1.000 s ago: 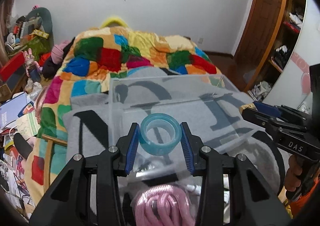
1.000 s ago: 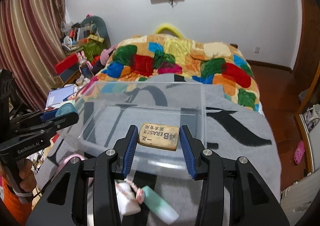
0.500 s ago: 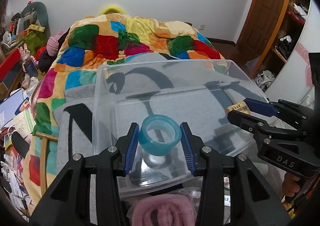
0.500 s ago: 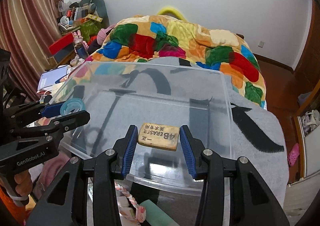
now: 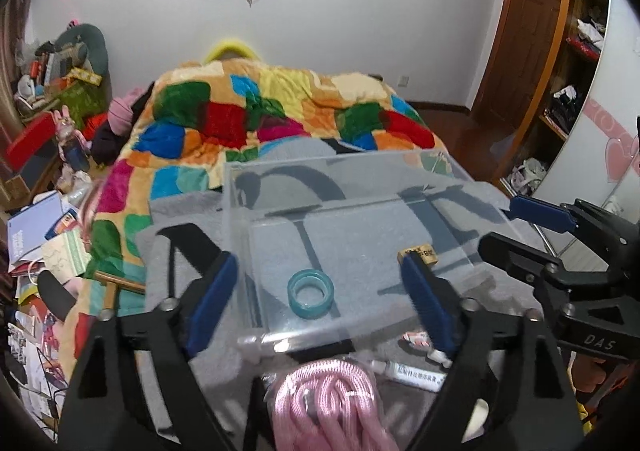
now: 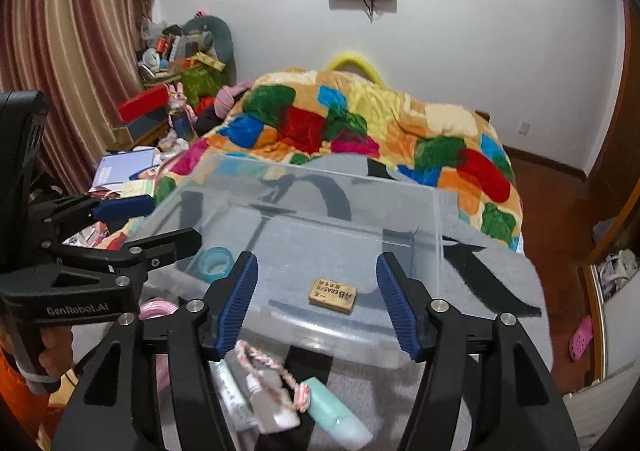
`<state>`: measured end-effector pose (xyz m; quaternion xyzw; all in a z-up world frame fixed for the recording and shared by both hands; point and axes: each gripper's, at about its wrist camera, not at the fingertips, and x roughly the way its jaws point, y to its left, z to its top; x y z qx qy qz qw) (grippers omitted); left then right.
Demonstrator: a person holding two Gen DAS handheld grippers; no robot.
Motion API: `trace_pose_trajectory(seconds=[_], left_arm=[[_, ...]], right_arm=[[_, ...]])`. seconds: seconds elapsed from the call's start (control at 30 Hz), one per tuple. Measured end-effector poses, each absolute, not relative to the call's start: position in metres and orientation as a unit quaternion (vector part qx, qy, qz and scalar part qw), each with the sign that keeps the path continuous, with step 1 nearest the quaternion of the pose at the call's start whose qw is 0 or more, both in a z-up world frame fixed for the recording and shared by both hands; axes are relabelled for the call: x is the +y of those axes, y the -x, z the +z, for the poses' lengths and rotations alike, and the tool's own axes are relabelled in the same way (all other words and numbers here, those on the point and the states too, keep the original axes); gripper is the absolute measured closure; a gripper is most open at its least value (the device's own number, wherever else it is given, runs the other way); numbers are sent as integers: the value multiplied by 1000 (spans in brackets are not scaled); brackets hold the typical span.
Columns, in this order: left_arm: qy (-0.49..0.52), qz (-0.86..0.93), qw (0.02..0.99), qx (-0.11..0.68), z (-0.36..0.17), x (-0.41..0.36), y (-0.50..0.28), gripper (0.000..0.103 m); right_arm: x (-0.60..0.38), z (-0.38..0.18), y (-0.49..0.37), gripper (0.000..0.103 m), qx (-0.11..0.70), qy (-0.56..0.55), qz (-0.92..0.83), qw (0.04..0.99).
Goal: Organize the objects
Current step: 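Lower the eraser and blue tape roll into the clear box and open both tools, then grasp the bagged pink rope with the left tool while the right tool grasps the white bandage roll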
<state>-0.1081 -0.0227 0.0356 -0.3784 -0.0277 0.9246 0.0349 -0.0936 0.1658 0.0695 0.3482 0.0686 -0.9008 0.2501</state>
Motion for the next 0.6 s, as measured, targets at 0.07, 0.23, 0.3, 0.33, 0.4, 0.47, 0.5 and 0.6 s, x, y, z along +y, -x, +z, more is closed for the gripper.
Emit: trace_pose_trajectory(seconds=[0.07, 0.23, 0.3, 0.33, 0.4, 0.47, 0.5, 0.6], left_arm=[[366, 930, 27, -24, 40, -25, 95, 7], [371, 928, 27, -27, 33, -27, 72, 3], [381, 923, 30, -28, 25, -27, 66, 3], [387, 921, 31, -28, 20, -27, 63, 3], [397, 917, 32, -26, 11, -27, 58, 3], [403, 914, 32, -25, 4, -26, 53, 3], [405, 913, 33, -25, 1, -25, 49, 3], [409, 911, 33, -26, -8, -23, 38, 3]], right_arm=[[170, 73, 83, 42, 65, -341, -903, 254], [181, 71, 57, 40, 51, -335, -902, 266], [182, 65, 47, 40, 49, -339, -899, 272], [183, 60, 40, 40, 49, -343, -897, 275], [182, 53, 31, 40, 51, -348, -894, 279], [182, 44, 24, 40, 51, -354, -890, 284], [181, 40, 20, 40, 51, -357, -887, 287], [181, 27, 8, 40, 48, -362, -884, 291]])
